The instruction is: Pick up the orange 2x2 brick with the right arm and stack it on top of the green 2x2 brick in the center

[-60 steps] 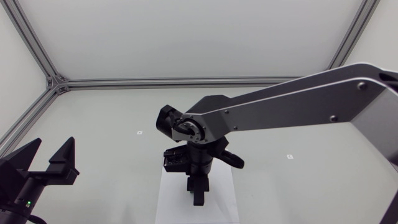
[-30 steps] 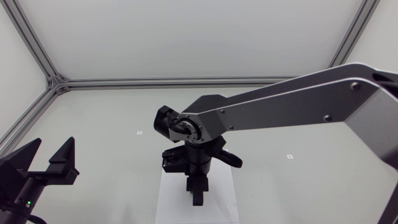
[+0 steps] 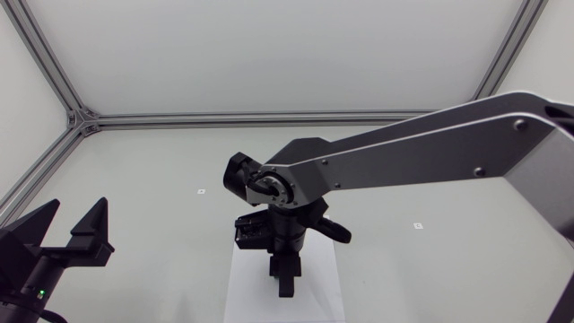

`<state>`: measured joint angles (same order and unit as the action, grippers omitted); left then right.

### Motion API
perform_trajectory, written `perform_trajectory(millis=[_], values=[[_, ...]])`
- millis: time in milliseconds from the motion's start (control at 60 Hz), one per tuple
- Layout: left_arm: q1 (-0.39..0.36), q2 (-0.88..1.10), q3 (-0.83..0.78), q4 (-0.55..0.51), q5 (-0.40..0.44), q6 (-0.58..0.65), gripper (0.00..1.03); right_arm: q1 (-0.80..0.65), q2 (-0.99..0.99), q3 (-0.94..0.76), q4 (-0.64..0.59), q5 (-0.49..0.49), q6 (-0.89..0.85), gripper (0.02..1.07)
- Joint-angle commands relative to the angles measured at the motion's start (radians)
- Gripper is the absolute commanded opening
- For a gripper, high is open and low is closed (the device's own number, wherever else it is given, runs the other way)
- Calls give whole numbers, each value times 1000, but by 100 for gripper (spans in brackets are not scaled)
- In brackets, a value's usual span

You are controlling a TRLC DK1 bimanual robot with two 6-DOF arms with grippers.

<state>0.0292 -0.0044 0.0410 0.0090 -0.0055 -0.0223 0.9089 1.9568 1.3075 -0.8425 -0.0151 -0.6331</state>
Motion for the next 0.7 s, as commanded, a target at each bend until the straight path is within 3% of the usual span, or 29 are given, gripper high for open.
perform_trajectory(millis=[0,217,450,683], values=[[3,-8,-41,-15,4,13,99,2,76,-67,-27,-2,-13,27],[3,-8,-41,-14,4,13,99,2,62,-59,-35,-2,-16,27],[3,-8,-41,-14,4,13,99,1,63,-56,-36,-2,-16,48],[3,-8,-41,-14,4,13,99,1,62,-53,-38,-2,-13,57]])
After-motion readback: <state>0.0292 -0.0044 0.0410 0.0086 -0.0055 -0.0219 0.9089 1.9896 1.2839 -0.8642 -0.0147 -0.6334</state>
